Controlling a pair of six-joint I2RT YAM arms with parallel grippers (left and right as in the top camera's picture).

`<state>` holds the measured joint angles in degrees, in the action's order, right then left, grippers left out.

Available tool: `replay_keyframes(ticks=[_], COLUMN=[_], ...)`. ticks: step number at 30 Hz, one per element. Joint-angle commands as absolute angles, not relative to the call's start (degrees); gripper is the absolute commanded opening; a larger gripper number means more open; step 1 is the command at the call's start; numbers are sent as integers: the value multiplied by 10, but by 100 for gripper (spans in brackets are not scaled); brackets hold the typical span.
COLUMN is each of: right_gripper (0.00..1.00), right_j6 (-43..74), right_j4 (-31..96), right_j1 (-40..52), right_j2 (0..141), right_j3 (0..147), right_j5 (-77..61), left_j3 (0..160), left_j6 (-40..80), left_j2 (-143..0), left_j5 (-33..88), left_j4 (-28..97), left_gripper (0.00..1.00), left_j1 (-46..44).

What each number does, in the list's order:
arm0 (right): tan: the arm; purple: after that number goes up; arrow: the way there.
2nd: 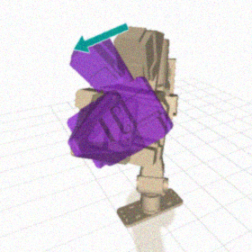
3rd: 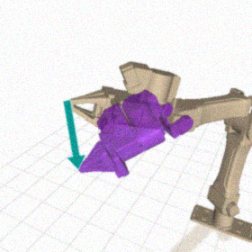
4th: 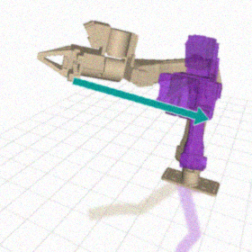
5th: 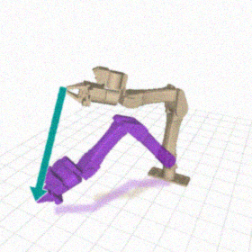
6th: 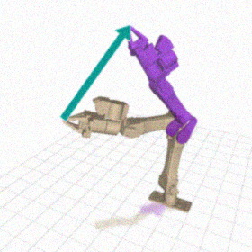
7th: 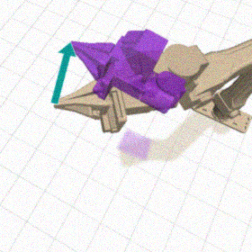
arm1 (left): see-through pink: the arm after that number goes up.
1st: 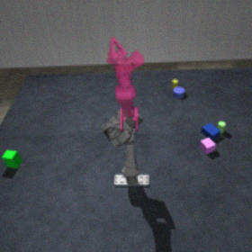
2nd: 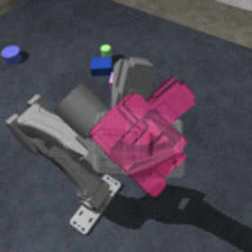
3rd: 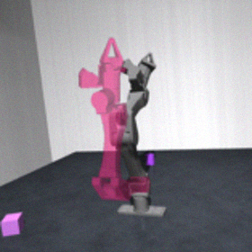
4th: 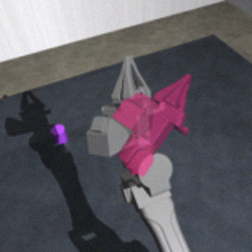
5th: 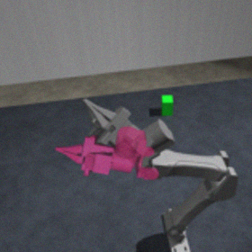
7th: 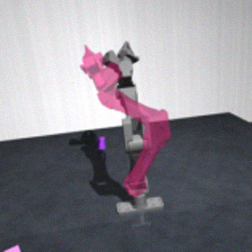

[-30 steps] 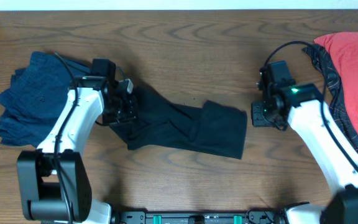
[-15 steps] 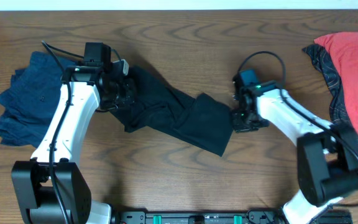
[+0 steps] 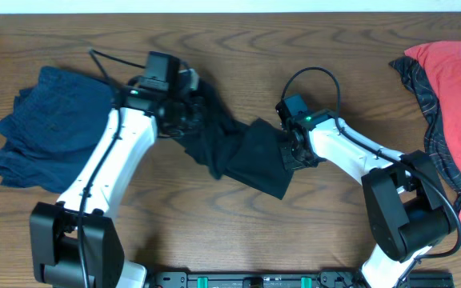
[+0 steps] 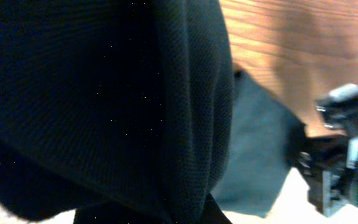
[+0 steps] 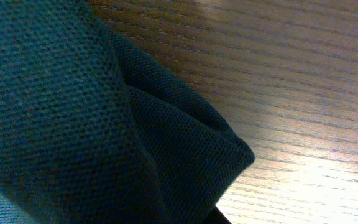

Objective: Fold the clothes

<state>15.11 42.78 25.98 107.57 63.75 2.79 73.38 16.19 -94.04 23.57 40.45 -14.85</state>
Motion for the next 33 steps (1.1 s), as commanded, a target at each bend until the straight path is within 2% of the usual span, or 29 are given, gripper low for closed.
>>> replay_keyframes(ticks=[1, 10, 15, 25, 30, 31, 33], right_gripper=[6, 6, 6, 6, 6, 6, 3], right_j6=[163, 163, 163, 163, 163, 163, 173], right_j4=[422, 422, 425, 428, 429, 429, 429], right_j1=[271, 271, 271, 271, 271, 271, 271], right_j2=[1111, 1111, 1111, 1111, 1111, 1110, 1110], right_j3=[628, 628, 628, 628, 628, 628, 628], right_j5=[6, 6, 5, 5, 1, 1, 1], left_j3=[750, 750, 749, 748, 748, 748, 748], left_j6=[200, 229, 228, 229, 231, 231, 231], left_j2=[-925, -925, -925, -930, -936, -936, -936], left_j5=[251, 244, 159, 145, 136, 136, 136], left_j4=[389, 353, 383, 379, 378, 376, 369], left_gripper=[6, 6, 7, 7, 17, 24, 32], left_j1=[-192, -303, -350, -393, -392, -392, -392])
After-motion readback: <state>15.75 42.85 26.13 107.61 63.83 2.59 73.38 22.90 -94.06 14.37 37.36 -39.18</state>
